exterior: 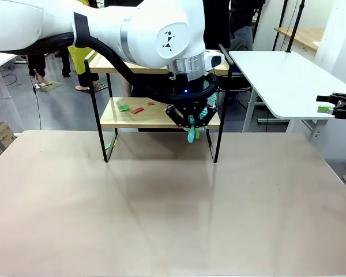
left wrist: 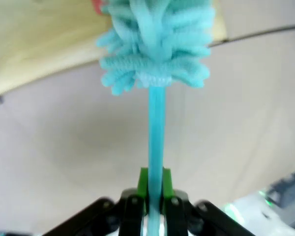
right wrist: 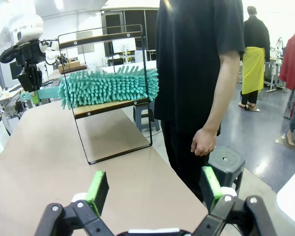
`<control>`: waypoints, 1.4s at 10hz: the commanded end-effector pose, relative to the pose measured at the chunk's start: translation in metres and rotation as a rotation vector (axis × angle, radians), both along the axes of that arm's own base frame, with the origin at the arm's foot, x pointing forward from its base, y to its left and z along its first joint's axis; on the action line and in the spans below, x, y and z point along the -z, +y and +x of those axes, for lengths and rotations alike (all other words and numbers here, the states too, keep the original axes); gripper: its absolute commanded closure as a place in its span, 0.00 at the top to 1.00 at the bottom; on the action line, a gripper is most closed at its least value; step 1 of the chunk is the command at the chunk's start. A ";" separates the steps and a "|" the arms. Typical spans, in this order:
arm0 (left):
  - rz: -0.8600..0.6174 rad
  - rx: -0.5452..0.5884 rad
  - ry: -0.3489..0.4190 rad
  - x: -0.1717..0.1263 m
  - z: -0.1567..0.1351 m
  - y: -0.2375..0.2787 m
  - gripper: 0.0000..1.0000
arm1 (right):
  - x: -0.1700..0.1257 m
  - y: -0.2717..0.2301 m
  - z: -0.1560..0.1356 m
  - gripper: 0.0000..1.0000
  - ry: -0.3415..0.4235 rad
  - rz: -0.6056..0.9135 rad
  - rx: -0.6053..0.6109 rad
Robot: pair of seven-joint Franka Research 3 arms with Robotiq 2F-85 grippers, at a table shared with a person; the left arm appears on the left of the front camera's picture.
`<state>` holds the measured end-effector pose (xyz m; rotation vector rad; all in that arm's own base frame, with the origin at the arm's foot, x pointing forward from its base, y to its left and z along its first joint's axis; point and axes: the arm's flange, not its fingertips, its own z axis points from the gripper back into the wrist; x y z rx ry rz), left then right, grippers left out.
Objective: Clean the shelf.
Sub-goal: Clean the specific section of the Shelf indicated by the human with the Duster.
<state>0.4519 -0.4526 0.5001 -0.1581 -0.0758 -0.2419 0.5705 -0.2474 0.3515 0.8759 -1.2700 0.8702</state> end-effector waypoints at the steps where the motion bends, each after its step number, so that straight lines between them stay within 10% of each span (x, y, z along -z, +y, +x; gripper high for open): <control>1: 0.027 -0.071 0.046 0.003 -0.005 0.025 0.13 | -0.003 0.002 0.001 1.00 -0.006 -0.001 -0.002; 11: 0.503 -0.400 0.043 -0.025 -0.037 0.203 0.13 | -0.003 0.002 0.001 1.00 -0.006 -0.001 -0.002; 14: 0.443 -0.278 -0.077 -0.037 -0.050 0.206 0.13 | -0.003 0.002 0.001 1.00 -0.006 -0.001 -0.002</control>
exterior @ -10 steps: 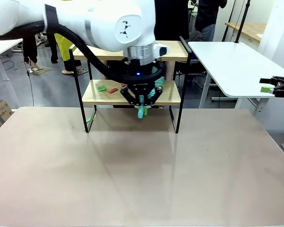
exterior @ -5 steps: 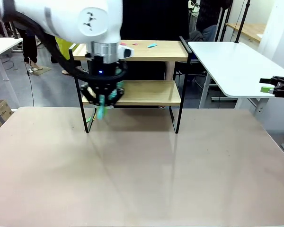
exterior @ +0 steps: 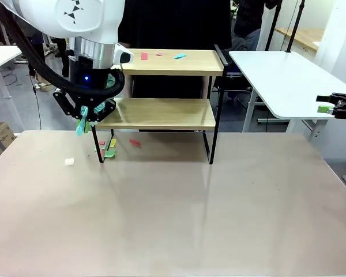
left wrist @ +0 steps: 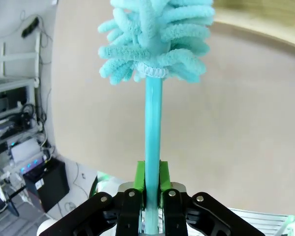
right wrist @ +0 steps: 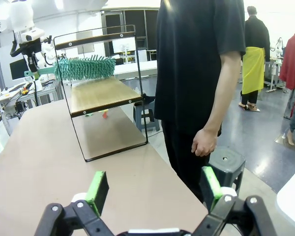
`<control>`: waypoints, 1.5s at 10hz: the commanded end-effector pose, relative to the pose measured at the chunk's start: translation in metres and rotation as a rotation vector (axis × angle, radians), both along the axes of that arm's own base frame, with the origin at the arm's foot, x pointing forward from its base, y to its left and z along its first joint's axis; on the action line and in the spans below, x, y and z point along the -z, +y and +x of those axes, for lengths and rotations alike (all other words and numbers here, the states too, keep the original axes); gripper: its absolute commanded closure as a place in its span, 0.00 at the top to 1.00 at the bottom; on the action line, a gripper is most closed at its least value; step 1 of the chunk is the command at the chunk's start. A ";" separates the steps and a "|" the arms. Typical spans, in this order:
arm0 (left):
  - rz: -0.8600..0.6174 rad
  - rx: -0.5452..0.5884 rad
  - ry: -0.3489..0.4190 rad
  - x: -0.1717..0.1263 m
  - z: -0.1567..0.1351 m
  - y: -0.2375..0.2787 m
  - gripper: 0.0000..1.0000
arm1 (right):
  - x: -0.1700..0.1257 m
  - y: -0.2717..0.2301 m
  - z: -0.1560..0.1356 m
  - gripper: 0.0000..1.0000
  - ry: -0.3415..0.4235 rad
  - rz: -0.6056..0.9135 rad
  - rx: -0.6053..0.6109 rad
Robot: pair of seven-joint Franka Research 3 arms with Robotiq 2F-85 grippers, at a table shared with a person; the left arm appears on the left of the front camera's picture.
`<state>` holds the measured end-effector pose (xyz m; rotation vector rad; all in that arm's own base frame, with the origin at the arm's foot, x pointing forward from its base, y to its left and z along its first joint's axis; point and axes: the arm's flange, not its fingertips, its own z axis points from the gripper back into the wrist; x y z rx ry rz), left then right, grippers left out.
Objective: Clean the shelf.
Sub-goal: Clean the specific section of the Shelf indicated by the human with the Duster.
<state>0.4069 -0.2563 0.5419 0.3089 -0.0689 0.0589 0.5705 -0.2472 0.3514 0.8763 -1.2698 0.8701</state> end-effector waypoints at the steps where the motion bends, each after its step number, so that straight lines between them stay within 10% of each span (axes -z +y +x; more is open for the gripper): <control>1: 0.009 -0.033 0.025 0.005 0.006 0.004 0.13 | -0.003 0.002 0.001 1.00 -0.006 -0.001 -0.002; 8: -0.192 0.283 -0.117 -0.009 -0.006 0.019 0.13 | -0.003 0.002 0.001 1.00 -0.006 -0.001 -0.002; 13: -0.448 0.909 -0.069 -0.016 -0.017 0.090 0.13 | -0.003 0.002 0.001 1.00 -0.006 -0.001 -0.002; 15: -0.497 1.106 0.065 -0.022 -0.012 0.101 0.13 | -0.003 0.002 0.001 1.00 -0.006 -0.001 -0.002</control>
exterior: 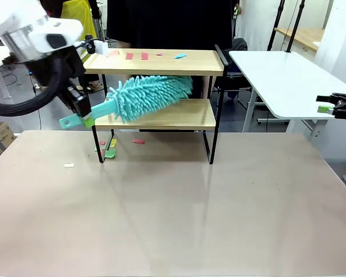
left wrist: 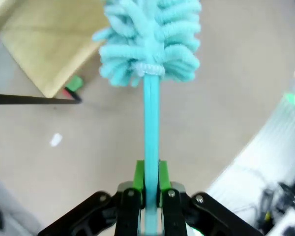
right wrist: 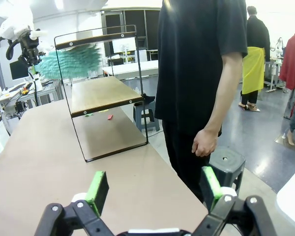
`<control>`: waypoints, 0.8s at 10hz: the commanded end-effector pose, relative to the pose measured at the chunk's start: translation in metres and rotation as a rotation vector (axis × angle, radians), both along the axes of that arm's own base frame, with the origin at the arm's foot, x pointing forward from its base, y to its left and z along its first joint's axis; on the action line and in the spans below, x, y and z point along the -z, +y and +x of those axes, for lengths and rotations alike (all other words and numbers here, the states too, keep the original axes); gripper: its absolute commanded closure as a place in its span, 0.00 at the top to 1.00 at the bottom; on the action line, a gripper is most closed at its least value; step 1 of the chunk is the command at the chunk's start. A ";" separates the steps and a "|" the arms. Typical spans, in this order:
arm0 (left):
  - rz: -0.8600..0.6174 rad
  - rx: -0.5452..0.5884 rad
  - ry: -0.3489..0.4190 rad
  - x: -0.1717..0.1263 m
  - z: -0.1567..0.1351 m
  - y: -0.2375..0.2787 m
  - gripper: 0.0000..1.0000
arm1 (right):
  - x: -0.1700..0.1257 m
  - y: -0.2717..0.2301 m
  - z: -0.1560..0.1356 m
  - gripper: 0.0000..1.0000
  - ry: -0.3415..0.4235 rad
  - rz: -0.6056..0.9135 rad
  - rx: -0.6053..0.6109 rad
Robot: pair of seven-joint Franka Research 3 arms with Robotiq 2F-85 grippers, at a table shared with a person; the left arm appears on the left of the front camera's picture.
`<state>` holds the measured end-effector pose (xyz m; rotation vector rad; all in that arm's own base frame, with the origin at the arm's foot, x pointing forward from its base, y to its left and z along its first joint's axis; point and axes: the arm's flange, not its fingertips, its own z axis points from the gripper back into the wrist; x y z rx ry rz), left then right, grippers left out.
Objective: Clean the shelf.
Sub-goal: Clean the specific section of the Shelf indicated by the human with the Duster.
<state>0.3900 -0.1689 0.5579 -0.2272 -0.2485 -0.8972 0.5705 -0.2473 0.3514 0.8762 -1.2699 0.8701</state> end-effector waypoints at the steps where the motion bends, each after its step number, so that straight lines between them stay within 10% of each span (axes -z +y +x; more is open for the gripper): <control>1: 0.063 0.242 0.141 -0.011 0.013 0.018 0.13 | -0.003 0.002 0.001 1.00 -0.006 -0.001 -0.002; 8: 0.849 0.404 0.290 -0.129 -0.069 0.022 0.13 | -0.003 0.002 0.001 1.00 -0.006 -0.001 -0.002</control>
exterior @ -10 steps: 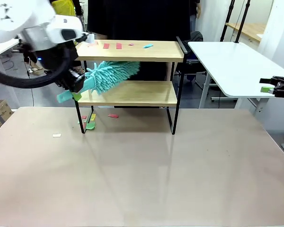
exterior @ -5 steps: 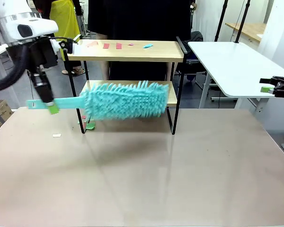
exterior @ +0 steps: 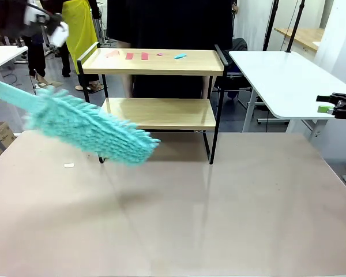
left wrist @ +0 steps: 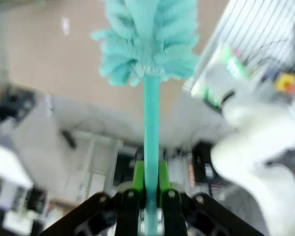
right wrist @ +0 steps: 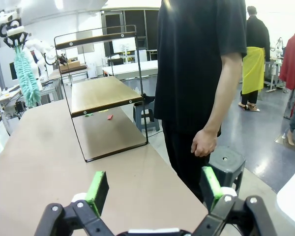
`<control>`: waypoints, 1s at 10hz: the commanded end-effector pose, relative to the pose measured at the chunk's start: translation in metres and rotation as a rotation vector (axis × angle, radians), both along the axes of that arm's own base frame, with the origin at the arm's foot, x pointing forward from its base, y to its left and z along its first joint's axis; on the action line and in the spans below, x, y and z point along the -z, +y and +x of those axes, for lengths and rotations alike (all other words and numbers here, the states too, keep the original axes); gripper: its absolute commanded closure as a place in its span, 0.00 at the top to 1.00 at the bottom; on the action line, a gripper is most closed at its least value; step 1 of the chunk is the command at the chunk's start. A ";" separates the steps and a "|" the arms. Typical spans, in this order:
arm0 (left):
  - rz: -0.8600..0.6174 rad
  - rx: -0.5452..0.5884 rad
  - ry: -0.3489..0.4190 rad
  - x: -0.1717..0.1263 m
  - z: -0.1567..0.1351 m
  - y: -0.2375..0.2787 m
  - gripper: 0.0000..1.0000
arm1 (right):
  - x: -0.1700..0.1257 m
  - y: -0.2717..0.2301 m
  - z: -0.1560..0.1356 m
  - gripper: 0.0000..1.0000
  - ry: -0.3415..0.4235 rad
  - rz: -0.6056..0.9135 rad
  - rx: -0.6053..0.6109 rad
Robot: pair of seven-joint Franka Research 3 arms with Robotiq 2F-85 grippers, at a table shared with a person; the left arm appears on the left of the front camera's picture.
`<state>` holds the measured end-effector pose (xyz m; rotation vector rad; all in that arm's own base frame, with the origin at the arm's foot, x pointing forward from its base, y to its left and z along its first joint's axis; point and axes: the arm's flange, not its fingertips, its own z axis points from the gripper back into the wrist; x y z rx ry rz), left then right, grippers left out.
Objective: Clean the shelf.
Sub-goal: Clean the specific section of the Shelf indicated by the human with the Duster.
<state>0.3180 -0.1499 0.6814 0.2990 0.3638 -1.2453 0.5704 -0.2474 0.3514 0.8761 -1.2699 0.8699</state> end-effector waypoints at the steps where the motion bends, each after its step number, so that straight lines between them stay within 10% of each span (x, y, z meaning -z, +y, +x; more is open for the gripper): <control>1: 0.228 0.057 0.096 -0.006 0.000 0.010 0.13 | -0.003 0.002 0.001 1.00 -0.006 -0.001 -0.002; 6: 0.474 0.297 0.177 0.017 0.004 0.032 0.13 | -0.003 0.002 0.001 1.00 -0.006 -0.001 -0.002; 10: 0.444 0.238 0.204 0.021 0.008 0.017 0.13 | -0.003 0.002 0.001 1.00 -0.006 -0.001 -0.002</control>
